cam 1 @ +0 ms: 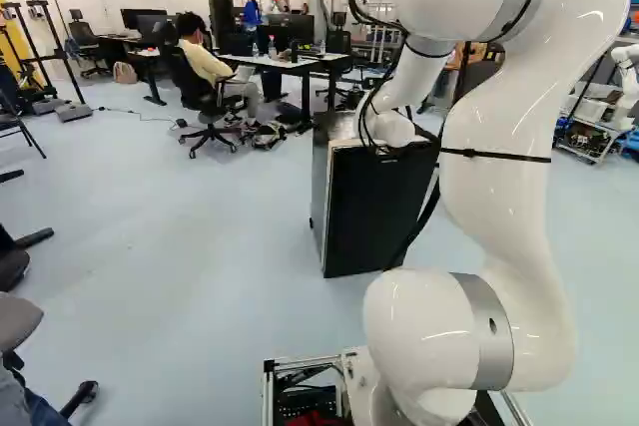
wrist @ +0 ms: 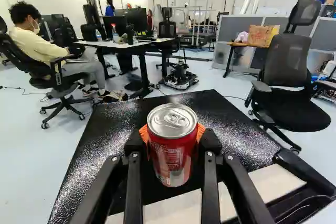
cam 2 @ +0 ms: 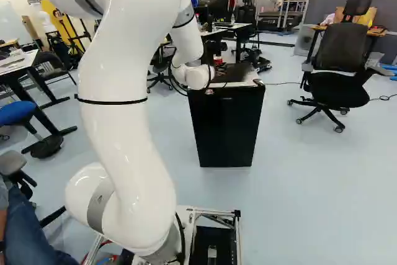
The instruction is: Grab a drink from the fridge
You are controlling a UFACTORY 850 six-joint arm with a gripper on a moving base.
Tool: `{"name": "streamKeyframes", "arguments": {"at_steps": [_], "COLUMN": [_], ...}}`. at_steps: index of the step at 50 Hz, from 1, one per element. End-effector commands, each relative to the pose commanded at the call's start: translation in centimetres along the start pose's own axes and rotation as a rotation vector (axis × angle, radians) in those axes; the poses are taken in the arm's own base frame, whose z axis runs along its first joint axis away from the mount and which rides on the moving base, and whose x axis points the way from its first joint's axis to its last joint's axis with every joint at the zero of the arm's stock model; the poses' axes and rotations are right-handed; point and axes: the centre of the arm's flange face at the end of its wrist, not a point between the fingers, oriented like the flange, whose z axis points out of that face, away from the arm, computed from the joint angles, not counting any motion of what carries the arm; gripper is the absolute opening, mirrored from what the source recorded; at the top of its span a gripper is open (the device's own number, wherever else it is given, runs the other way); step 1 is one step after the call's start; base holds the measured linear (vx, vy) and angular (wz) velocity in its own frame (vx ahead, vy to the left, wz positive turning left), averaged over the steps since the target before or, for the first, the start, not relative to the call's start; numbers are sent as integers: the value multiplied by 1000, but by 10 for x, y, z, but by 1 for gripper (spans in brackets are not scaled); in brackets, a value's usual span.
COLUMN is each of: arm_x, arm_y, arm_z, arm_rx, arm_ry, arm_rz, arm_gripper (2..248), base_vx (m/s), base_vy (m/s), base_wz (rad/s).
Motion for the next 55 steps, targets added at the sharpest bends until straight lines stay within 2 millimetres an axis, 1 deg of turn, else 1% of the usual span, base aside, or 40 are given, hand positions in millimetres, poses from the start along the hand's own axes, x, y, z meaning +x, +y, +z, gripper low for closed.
{"name": "streamKeyframes", "arguments": {"at_steps": [14, 28, 42, 55], "arm_x": [0, 0, -1, -3], "arm_y": [-1, -5, -13, -22], "arm_z": [-3, -13, -32, -57], "arm_rx": [2, 9, 22, 39], "arm_ry": [-1, -7, -16, -28], "arm_rz": [0, -1, -4, -7], "arm_gripper": [100, 100, 100, 100], "base_vx": [0, 0, 0, 0], "base_vy": [0, 0, 0, 0], "base_wz": [0, 0, 0, 0]}}
